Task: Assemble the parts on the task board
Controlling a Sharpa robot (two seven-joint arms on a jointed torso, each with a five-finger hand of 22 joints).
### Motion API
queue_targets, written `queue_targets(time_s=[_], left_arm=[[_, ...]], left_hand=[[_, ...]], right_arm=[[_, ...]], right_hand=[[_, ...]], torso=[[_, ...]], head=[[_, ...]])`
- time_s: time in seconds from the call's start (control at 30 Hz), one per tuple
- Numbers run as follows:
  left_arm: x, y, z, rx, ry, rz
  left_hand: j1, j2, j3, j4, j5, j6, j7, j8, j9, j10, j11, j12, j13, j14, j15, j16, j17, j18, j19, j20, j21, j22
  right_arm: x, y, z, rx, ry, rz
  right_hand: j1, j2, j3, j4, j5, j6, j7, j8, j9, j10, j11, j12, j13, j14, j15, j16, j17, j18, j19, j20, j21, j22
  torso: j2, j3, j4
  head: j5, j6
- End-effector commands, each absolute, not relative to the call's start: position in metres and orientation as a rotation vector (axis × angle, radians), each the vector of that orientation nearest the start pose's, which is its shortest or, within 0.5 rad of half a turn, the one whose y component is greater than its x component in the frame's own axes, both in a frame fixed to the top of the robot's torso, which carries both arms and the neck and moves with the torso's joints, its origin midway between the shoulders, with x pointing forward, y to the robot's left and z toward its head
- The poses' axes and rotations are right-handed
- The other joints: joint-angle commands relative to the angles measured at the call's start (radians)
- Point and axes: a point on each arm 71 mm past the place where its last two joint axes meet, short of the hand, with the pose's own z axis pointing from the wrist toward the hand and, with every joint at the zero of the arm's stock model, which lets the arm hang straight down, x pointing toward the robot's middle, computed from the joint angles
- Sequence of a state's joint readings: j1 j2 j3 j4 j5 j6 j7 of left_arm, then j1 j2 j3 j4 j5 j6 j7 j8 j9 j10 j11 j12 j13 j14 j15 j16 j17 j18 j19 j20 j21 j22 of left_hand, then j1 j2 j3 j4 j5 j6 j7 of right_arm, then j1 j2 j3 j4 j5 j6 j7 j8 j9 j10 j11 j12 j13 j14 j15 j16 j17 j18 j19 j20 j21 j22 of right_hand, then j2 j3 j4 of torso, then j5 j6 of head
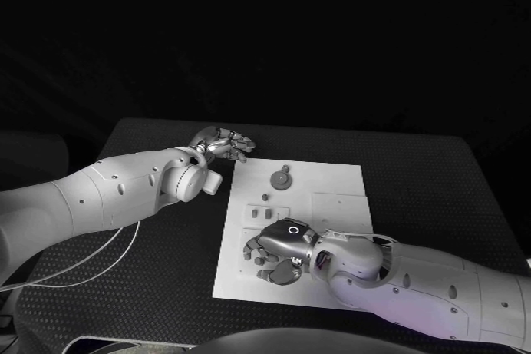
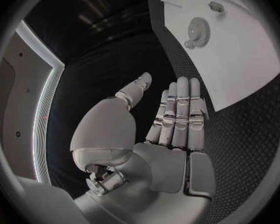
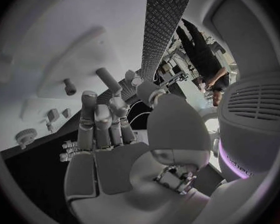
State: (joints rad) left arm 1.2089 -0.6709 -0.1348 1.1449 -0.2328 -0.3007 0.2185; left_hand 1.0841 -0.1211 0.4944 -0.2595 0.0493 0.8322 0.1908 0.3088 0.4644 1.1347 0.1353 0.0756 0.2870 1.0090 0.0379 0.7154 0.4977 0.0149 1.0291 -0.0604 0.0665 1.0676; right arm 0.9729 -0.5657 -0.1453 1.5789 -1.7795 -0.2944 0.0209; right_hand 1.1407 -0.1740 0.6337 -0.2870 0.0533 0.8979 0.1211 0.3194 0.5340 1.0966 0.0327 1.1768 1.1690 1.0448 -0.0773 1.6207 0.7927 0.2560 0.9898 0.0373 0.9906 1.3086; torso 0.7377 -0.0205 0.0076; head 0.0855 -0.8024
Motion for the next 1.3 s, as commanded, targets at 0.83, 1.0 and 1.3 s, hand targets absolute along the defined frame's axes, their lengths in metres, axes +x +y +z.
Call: queue_targets(time_s=[0.83,1.0,1.3], left_arm=[[0.5413,0.2342,-0.2337,-0.984,1.625,-1.156],[0.5418,0.2365,-0.2337,-0.986,1.62,-1.148],[0.5418,0.2373,-0.2338,-0.987,1.62,-1.146]], left_hand=[[-0.002,0.004,-0.005,-0.001,0.001,0.0,-0.002,-0.002,0.001,-0.007,-0.001,-0.004,0.002,0.006,0.001,-0.005,0.003,-0.002,0.003,0.001,0.003,-0.002],[-0.001,0.003,-0.005,-0.002,0.001,0.0,-0.001,-0.002,0.001,-0.009,-0.001,-0.005,0.002,0.006,0.001,-0.005,0.004,-0.002,0.003,0.001,0.003,-0.002],[-0.001,0.003,-0.005,-0.002,0.001,-0.001,-0.001,-0.002,0.001,-0.01,0.0,-0.005,0.002,0.006,0.001,-0.006,0.004,-0.001,0.002,0.001,0.003,-0.002]], right_arm=[[0.3625,-0.0382,-0.2953,-0.735,1.665,1.006],[0.3637,-0.0408,-0.2959,-0.733,1.666,0.998],[0.3646,-0.0421,-0.295,-0.709,1.658,1.01]], right_hand=[[0.02,0.095,0.007,-0.005,-0.003,0.144,-0.025,0.037,0.017,-0.09,-0.043,0.024,-0.026,0.011,-0.033,0.011,-0.004,0.006,-0.003,-0.016,0.02,0.017],[0.02,0.095,0.007,-0.004,-0.003,0.146,-0.026,0.038,0.018,-0.089,-0.044,0.024,-0.028,0.011,-0.034,0.011,-0.004,0.006,-0.003,-0.016,0.021,0.017],[0.02,0.087,0.005,-0.005,-0.003,0.142,-0.026,0.034,0.018,-0.09,-0.045,0.025,-0.031,0.011,-0.035,0.01,-0.005,0.006,-0.004,-0.017,0.021,0.016]], torso=[[0.0,0.0007,-0.0005],[0.0,0.0008,-0.0009],[0.0,0.0011,-0.0009]], head=[[-0.001,-0.007],[-0.003,-0.008],[-0.003,-0.008]])
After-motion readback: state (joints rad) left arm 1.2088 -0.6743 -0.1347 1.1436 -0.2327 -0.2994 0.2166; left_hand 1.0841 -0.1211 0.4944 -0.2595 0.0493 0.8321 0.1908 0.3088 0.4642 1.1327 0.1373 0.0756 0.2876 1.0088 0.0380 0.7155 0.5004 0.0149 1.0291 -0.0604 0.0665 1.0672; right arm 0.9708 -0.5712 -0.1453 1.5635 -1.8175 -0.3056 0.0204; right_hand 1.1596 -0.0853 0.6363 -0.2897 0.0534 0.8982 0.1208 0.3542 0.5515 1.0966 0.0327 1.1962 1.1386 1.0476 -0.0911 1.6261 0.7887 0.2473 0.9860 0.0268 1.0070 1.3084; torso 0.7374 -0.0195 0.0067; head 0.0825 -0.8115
